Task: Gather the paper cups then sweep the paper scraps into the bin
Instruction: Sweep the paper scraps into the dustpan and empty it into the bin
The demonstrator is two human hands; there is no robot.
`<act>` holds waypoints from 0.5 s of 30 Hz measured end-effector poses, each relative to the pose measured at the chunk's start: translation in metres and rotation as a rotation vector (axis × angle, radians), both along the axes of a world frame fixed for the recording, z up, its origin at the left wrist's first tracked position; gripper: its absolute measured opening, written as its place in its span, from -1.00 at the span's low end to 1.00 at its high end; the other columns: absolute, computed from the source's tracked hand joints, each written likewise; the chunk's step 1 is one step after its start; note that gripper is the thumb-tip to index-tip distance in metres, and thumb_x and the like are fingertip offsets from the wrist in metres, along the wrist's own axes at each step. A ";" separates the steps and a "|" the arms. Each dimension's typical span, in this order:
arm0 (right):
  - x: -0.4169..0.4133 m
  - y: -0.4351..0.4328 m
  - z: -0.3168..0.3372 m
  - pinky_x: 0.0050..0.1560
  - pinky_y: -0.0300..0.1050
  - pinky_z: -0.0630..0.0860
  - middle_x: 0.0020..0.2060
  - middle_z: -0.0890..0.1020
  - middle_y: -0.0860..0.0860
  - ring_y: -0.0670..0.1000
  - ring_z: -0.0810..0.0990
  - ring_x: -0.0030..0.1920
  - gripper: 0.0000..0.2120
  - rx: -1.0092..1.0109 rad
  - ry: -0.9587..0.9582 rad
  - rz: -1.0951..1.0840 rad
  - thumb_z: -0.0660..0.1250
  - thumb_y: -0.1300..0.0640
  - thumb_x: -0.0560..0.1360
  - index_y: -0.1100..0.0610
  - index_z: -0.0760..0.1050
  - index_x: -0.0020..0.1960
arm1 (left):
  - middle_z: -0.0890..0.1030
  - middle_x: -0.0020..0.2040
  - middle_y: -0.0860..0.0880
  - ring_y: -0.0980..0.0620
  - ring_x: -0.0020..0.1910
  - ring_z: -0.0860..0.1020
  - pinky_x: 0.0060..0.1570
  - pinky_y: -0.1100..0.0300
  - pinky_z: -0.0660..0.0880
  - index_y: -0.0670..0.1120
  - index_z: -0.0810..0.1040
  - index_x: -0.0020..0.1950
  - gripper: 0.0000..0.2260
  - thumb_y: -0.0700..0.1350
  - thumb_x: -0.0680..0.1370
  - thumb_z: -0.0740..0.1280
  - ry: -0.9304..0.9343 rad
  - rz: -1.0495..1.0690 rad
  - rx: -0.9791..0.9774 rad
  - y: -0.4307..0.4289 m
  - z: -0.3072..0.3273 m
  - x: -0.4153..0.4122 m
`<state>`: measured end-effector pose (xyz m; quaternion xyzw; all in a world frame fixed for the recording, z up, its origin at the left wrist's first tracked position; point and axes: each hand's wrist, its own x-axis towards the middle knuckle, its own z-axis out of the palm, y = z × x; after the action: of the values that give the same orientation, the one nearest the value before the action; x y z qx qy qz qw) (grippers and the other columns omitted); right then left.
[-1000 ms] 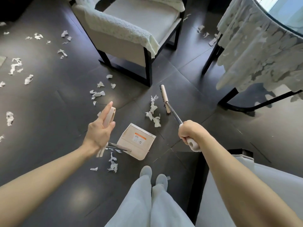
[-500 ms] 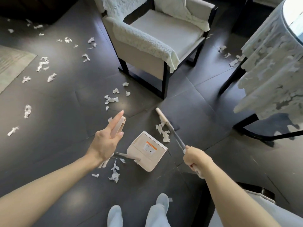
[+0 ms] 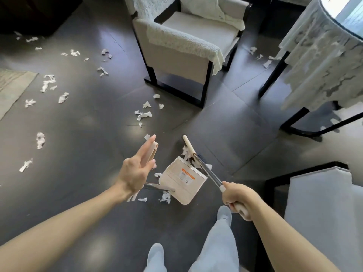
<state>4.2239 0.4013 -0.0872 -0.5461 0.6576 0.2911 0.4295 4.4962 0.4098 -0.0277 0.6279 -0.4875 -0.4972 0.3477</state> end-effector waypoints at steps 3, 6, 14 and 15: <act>0.046 0.050 -0.002 -0.27 -0.16 0.50 0.20 0.55 0.12 0.11 0.57 0.01 -0.32 0.018 -0.049 -0.062 0.24 0.36 0.43 0.14 0.15 0.51 | 0.47 0.25 0.37 0.41 0.27 0.40 0.26 -0.18 0.37 0.29 0.33 0.39 -0.39 -0.39 0.60 0.17 0.039 0.007 0.030 0.043 0.004 0.047; 0.075 0.094 -0.004 -0.37 -0.20 0.40 -0.18 0.50 0.08 -0.03 0.43 -0.36 -0.46 0.085 -0.208 -0.346 0.21 0.35 0.49 0.12 0.24 0.45 | 0.50 0.08 0.50 0.29 0.30 0.44 0.30 -0.32 0.25 0.36 0.33 0.37 -0.40 -0.35 0.60 0.19 0.007 0.010 0.060 0.077 0.002 0.085; 0.074 0.152 0.008 -0.57 -0.32 0.31 -0.33 0.42 0.09 -0.10 0.32 -0.58 -0.65 -0.030 -0.316 -0.814 0.24 0.41 0.50 0.04 0.41 0.17 | 0.45 0.01 0.59 0.37 0.28 0.42 0.31 -0.17 0.37 0.49 0.28 0.31 -0.37 -0.29 0.60 0.22 -0.153 -0.021 0.033 0.143 -0.005 0.129; 0.070 0.158 0.007 -0.57 -0.32 0.31 -0.35 0.41 0.08 -0.10 0.32 -0.59 -0.64 -0.054 -0.321 -0.848 0.24 0.41 0.50 0.04 0.42 0.17 | 0.45 0.01 0.59 0.35 0.27 0.43 0.32 -0.14 0.35 0.49 0.28 0.31 -0.37 -0.29 0.60 0.23 -0.163 -0.018 0.028 0.149 -0.005 0.132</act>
<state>4.2939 0.5598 -0.0807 -0.2778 0.7555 -0.0160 0.5931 4.6281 0.5587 -0.0327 0.6665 -0.5131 -0.4543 0.2936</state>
